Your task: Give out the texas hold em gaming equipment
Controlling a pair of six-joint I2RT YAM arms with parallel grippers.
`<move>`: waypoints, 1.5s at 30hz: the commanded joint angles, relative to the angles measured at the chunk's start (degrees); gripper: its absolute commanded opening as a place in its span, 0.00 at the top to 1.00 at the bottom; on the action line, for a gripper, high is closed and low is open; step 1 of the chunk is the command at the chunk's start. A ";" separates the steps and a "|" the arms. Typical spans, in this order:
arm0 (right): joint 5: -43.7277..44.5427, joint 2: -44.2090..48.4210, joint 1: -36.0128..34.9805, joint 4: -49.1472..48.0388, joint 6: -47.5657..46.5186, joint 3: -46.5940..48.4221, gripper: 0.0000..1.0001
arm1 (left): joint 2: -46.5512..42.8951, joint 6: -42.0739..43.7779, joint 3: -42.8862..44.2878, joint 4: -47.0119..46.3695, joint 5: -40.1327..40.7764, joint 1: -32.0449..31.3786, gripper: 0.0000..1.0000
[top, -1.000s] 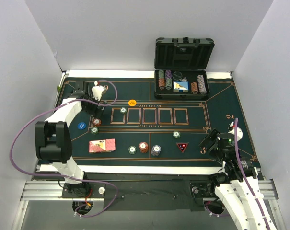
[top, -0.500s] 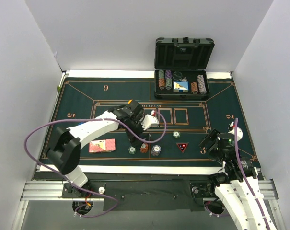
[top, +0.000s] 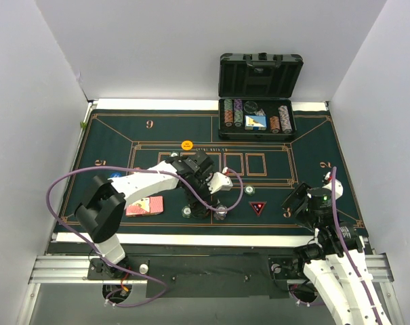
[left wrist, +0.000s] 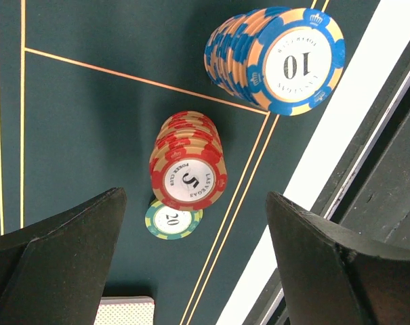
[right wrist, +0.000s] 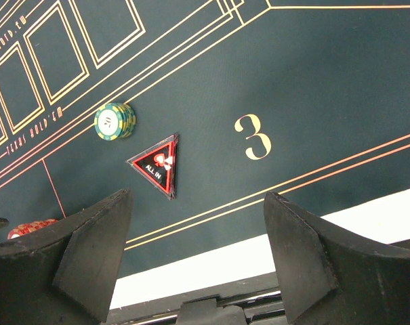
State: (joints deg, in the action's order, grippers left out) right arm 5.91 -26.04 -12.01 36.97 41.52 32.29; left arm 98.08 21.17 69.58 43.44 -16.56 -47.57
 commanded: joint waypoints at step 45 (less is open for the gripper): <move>0.15 -0.15 0.23 -0.67 -0.74 -0.39 0.27 | 2.02 -0.69 -2.08 -8.20 3.55 -1.30 0.32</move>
State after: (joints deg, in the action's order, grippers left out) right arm 5.91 -26.04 -12.01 36.97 41.52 32.29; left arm 100.22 20.56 67.18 36.82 -13.04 -48.66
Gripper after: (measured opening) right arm 0.732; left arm 0.668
